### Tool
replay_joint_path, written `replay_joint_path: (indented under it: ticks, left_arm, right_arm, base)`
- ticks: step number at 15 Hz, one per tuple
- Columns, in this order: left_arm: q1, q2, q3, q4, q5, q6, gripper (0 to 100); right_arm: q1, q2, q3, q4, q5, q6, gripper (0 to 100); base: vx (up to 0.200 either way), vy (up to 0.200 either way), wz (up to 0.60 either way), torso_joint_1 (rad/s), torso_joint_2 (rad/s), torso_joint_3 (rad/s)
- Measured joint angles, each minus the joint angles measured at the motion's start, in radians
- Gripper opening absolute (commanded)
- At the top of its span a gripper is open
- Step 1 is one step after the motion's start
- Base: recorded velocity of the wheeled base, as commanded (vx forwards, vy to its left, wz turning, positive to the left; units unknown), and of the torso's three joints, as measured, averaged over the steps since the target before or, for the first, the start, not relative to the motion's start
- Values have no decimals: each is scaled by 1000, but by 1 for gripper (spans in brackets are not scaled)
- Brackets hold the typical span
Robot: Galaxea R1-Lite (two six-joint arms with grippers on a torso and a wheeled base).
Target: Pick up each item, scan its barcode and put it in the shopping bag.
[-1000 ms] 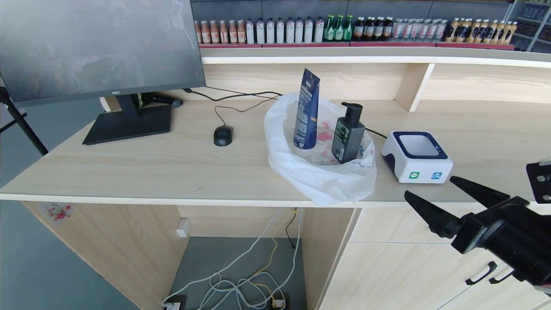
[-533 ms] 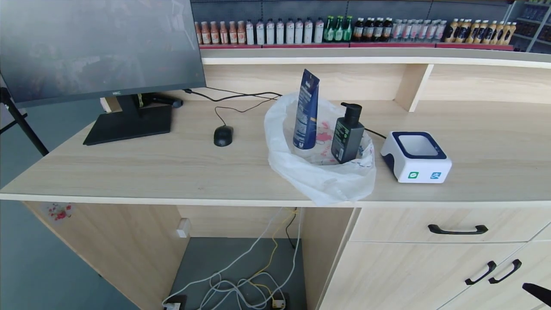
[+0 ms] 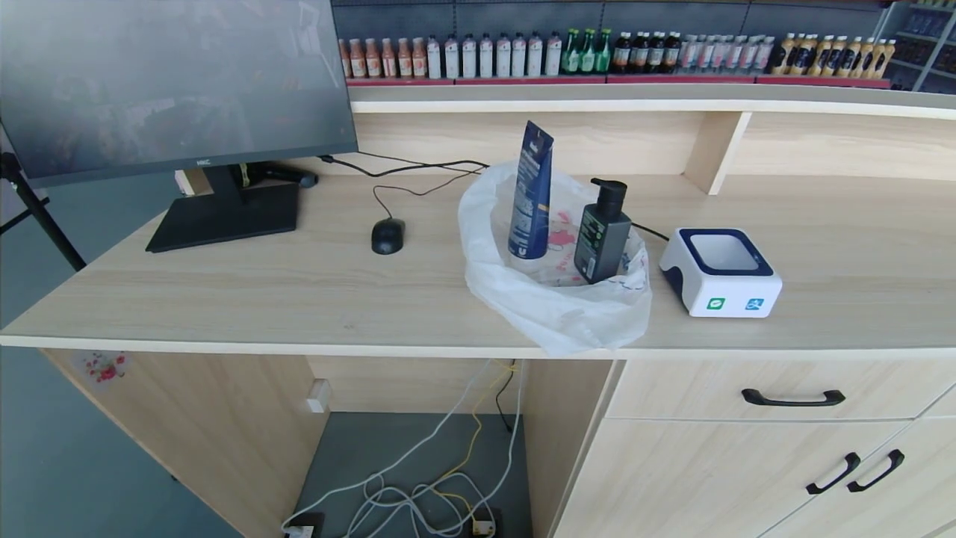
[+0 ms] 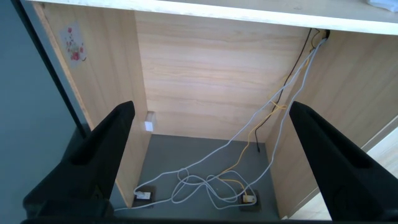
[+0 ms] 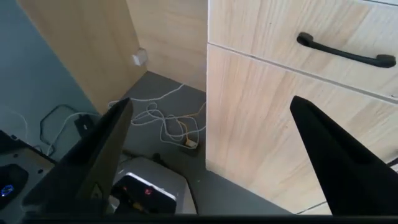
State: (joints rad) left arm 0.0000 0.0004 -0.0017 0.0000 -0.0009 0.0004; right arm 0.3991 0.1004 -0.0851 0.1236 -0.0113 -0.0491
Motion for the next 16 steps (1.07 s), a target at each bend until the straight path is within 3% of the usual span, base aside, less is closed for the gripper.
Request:
replay_joint_path:
  ticks: [1,5,8,11,16]
  left_arm:
    - [0,0,0,0,0,0,100]
    - [0,0,0,0,-1,0,100]
    - [0,0,0,0,0,1,100]
    - [0,0,0,0,-1,1,100]
    - [-1,0,0,0,-1,1,100]
  right_arm:
    - [-34,6,0,0,-13,-1,100]
    - [-314,21,-1,0,-24,4,100]
    - [-439,-8,0,-3,-46,53,100]
    - [-458,-23,63,-139,-75,73,100]
    - [-404,-83,81,-125,-59,91,100]
  base:
    - [0,0,0,0,0,0]
    - [0,0,0,0,0,0]
    - [0,0,0,0,0,0]
    - [0,0,0,0,0,0]
    - [0,0,0,0,0,0]
